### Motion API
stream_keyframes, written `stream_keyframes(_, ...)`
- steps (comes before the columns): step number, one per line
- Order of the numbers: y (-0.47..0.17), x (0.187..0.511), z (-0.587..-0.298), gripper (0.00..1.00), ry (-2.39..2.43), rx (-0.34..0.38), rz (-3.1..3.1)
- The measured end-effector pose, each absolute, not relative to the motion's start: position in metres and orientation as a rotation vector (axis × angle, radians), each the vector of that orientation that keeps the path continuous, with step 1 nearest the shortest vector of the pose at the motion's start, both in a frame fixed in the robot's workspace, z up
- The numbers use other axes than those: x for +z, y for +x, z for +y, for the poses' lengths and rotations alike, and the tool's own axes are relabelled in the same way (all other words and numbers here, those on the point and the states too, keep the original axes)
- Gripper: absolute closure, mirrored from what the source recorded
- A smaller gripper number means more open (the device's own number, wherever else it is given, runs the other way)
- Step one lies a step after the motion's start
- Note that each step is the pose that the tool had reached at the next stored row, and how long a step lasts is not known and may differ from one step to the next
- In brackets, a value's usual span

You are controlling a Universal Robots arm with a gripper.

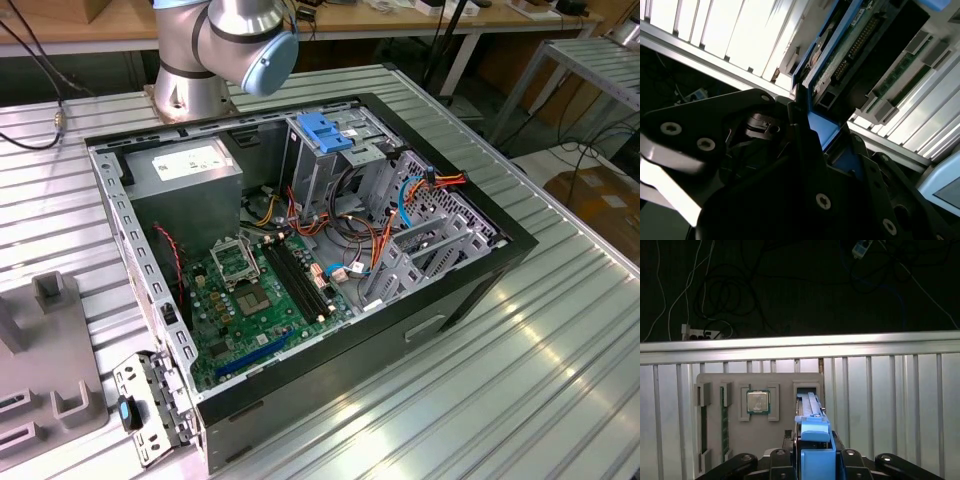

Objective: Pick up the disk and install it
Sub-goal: 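Pick up the disk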

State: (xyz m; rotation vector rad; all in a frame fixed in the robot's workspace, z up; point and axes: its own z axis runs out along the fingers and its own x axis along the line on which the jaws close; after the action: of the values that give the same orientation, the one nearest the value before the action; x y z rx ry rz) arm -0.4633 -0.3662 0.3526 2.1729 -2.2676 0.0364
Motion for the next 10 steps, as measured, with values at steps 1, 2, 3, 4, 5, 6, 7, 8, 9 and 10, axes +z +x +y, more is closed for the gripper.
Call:
stream_keyframes(1,-0.4633,0.3539,-0.3662,0.63,2.173,0.036,-2.268)
stream_keyframes(2,-0.4633,0.3554,-0.3661,0.63,2.173,0.036,-2.268)
stream_keyframes(3,-0.4633,0.3564,-0.3662,0.63,2.173,0.036,-2.268)
stream_keyframes(4,-0.4633,0.3573,-0.3661,0.63,2.173,0.036,-2.268)
stream_keyframes(5,-0.4633,0.3588,-0.3662,0.63,2.173,0.036,-2.268)
stream_keyframes(6,-0.4633,0.3598,-0.3662,0.63,2.173,0.036,-2.268)
stream_keyframes(7,-0.4633,0.3611,-0.3662,0.63,2.173,0.036,-2.268)
stream_keyframes(8,-0.4633,0.3618,-0.3662,0.63,2.173,0.036,-2.268)
stream_keyframes(9,-0.4633,0.3624,-0.3662,0.63,2.173,0.036,-2.268)
stream_keyframes(10,-0.4633,0.3632,-0.3662,0.63,2.173,0.036,-2.268)
